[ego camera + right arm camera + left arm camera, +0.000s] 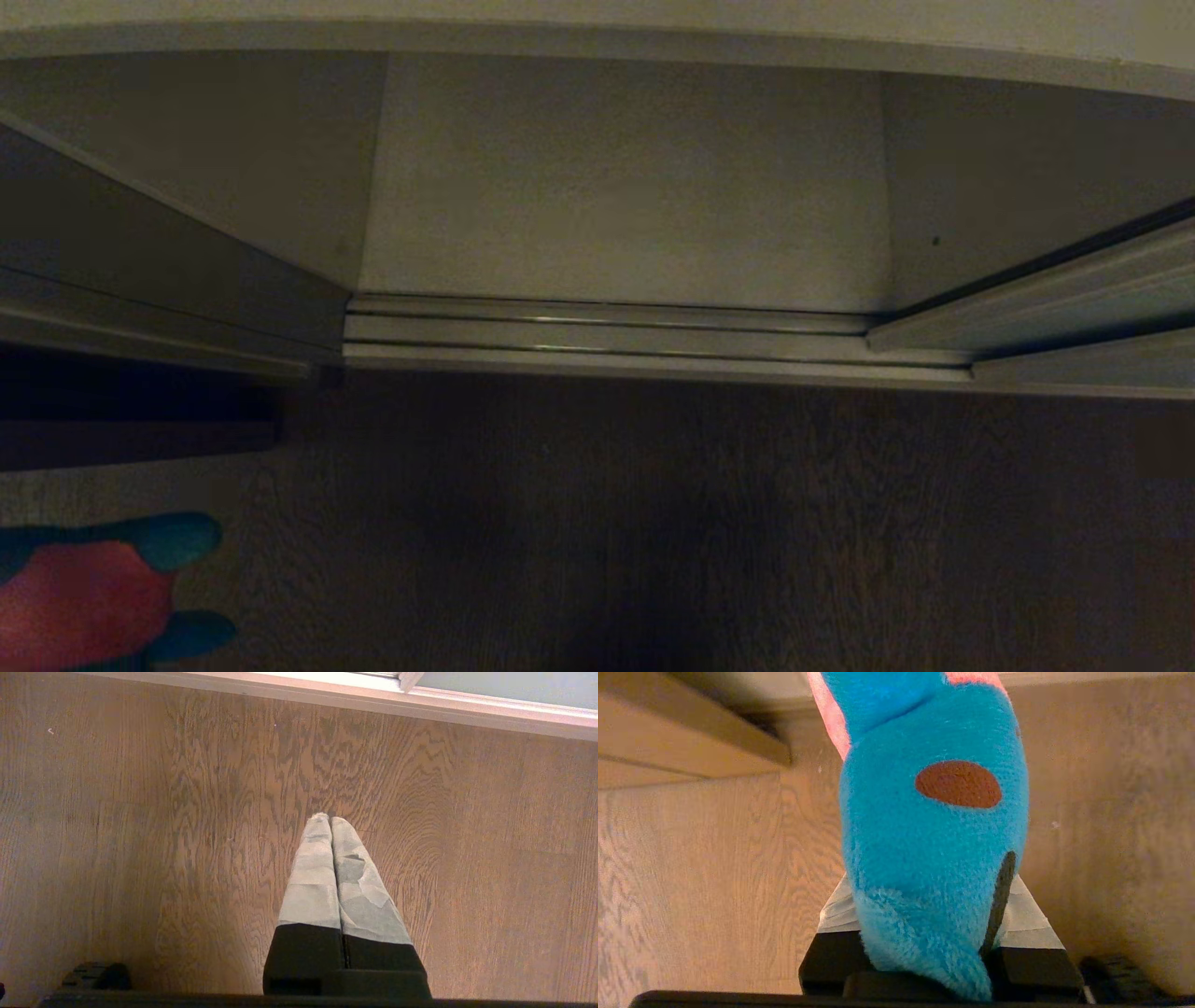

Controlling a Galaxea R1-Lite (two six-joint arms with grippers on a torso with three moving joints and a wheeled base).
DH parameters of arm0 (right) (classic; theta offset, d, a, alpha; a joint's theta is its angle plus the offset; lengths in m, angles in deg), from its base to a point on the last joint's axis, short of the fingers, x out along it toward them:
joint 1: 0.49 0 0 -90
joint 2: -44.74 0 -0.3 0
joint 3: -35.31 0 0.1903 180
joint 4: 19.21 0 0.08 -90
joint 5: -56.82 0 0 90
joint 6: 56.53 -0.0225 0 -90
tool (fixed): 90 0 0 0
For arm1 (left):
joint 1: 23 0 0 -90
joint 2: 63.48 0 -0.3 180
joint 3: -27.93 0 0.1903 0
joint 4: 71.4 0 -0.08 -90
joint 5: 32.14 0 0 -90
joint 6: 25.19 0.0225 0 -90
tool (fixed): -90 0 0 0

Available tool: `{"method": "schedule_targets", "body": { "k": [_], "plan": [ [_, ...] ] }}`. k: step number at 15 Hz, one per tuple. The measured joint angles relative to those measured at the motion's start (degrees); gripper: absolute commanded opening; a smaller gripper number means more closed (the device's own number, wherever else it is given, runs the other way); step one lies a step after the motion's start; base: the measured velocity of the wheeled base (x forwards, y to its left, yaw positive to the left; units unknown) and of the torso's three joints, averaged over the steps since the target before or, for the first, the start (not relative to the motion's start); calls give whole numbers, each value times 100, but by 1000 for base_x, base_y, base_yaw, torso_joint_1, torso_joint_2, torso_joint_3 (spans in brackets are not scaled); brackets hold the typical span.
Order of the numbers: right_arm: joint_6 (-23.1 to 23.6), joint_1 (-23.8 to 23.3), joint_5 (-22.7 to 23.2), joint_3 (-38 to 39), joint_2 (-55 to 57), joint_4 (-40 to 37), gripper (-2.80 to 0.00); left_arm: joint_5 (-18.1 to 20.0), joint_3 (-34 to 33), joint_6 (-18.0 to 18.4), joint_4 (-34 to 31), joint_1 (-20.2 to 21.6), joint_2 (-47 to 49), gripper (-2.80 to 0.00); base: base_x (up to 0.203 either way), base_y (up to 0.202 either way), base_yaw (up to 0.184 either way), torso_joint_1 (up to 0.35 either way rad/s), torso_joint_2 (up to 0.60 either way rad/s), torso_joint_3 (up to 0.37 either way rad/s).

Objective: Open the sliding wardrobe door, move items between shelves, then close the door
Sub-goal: Place the blue doll on the lower shelf

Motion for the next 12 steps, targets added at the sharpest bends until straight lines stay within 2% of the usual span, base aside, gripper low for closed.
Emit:
{"method": "schedule_targets", "body": {
  "k": [3,8,10,12],
  "plan": [
    [0,0,0,2,0,0,-280,241,493,-24,104,-39,1560,-280,0,0,0,0,0,0],
    [0,0,0,-2,2,0,-280,1030,1155,-17,829,-124,4630,-280,0,0,0,0,0,0],
    [-1,0,2,-2,2,-2,-280,1218,1420,-11,1298,-208,5666,-280,0,0,0,0,0,0],
    [0,0,0,5,2,-2,-280,1290,1748,-91,2083,-299,6643,-280,0,0,0,0,0,0]
  ]
}}
